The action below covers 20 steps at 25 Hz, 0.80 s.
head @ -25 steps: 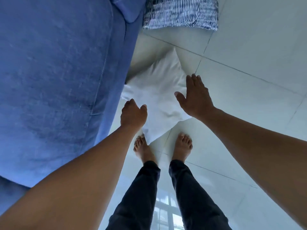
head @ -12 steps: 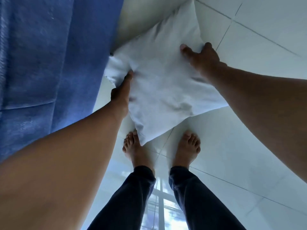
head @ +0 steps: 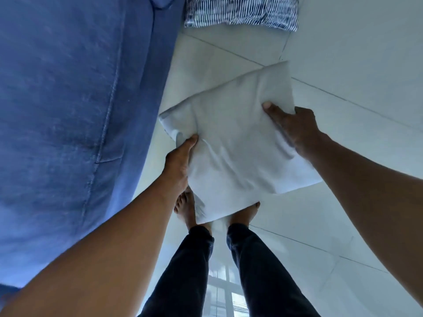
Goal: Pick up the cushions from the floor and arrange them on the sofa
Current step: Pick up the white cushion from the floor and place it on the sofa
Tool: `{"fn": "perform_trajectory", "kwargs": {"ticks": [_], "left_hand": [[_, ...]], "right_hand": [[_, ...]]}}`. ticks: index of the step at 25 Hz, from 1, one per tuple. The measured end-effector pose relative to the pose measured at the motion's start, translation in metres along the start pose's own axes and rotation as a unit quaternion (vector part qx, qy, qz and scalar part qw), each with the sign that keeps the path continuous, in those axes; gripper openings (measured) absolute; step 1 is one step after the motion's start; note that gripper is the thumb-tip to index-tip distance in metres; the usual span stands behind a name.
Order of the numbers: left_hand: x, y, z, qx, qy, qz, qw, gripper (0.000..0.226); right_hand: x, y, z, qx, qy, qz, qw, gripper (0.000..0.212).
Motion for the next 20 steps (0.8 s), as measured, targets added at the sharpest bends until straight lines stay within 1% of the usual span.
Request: {"fn": "perform_trajectory", "kwargs": {"ticks": [1,2,3,4,6,9,13,17,20], "left_hand": [[-0.035,0.024,-0.006,0.025,0.035,-0.019,0.999,0.038],[-0.062,0.053,-0.012,0.09,0.059,-0.001,0.994,0.044],[-0.074,0.081,-0.014,0.109,0.053,0.021,0.992,0.051],[-0.084,0.107,-0.015,0.101,0.04,0.019,0.994,0.056],[-0.092,0.158,-0.014,0.11,0.053,-0.008,0.992,0.061],[-0.118,0.239,-0.004,0.129,0.039,-0.048,0.99,0.064],[-0.156,0.331,0.019,0.123,0.027,-0.133,0.983,0.057],[-0.185,0.408,0.041,0.117,0.058,-0.184,0.974,0.06],[-0.201,0.454,0.055,0.104,0.077,-0.227,0.965,0.054]], "right_hand": [[0.01,0.021,0.011,-0.006,-0.01,0.01,1.0,0.086],[0.02,0.043,0.023,-0.012,-0.024,0.022,0.999,0.078],[0.031,0.068,0.034,-0.014,-0.044,0.034,0.998,0.069],[0.041,0.093,0.043,-0.01,-0.069,0.046,0.996,0.061],[0.056,0.135,0.061,-0.003,-0.104,0.064,0.993,0.052],[0.093,0.207,0.088,0.01,-0.122,0.082,0.989,0.05],[0.14,0.288,0.106,0.02,-0.16,0.119,0.98,0.048],[0.185,0.352,0.11,0.053,-0.184,0.168,0.967,0.046],[0.223,0.388,0.111,0.076,-0.187,0.191,0.961,0.048]]}}
Point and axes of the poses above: each hand's wrist, its own y-axis away from the middle knuckle, its own z-axis out of the back of the hand, x = y × z, the point moved 3 cm from there along -y, towards the middle knuckle, and after that the axes turned 13 degrees about x, right-handed, at the moved point
